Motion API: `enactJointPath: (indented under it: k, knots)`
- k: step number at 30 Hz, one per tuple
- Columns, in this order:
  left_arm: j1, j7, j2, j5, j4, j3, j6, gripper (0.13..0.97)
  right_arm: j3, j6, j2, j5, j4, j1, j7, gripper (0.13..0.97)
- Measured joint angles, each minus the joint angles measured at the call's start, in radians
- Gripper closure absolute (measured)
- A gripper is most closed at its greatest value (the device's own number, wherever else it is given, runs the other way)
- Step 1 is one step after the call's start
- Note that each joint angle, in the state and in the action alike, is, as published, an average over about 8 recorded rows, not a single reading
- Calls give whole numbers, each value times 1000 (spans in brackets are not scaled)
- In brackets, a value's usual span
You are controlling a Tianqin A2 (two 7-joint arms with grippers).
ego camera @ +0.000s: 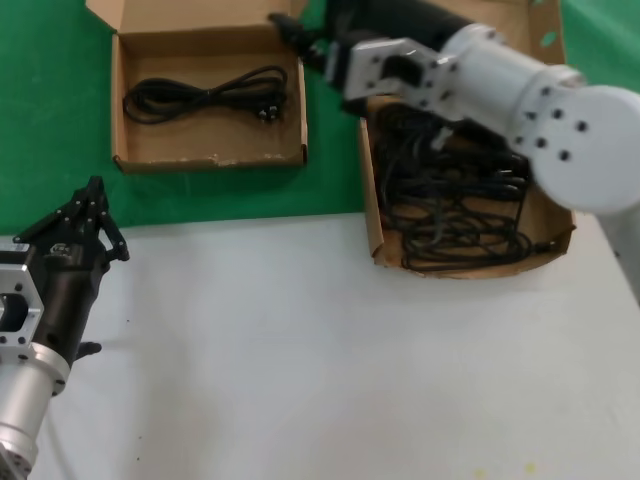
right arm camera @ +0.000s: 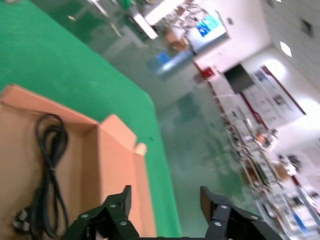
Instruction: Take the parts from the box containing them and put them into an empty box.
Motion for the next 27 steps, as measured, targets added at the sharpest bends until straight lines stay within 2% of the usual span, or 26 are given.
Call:
enactJointPath:
  k: [3, 11, 12, 20, 24, 27]
  knots:
    - [0, 0, 0, 0, 0, 0, 0, 952, 55, -14, 18, -42, 83, -47, 52, 645]
    - [0, 0, 0, 0, 0, 0, 0, 952, 149, -23, 52, -86, 232, -157, 118, 436]
    - [0, 0, 0, 0, 0, 0, 0, 952, 154, -22, 54, -86, 240, -164, 119, 436]
    - [1, 1, 0, -1, 0, 0, -1, 922, 170, 1, 59, -48, 248, -206, 127, 268]
    - [2, 2, 0, -2, 0, 0, -1, 904, 181, 23, 60, -9, 249, -239, 133, 268]
    - [2, 3, 0, -3, 0, 0, -2, 904, 191, 41, 62, 24, 249, -266, 138, 229]
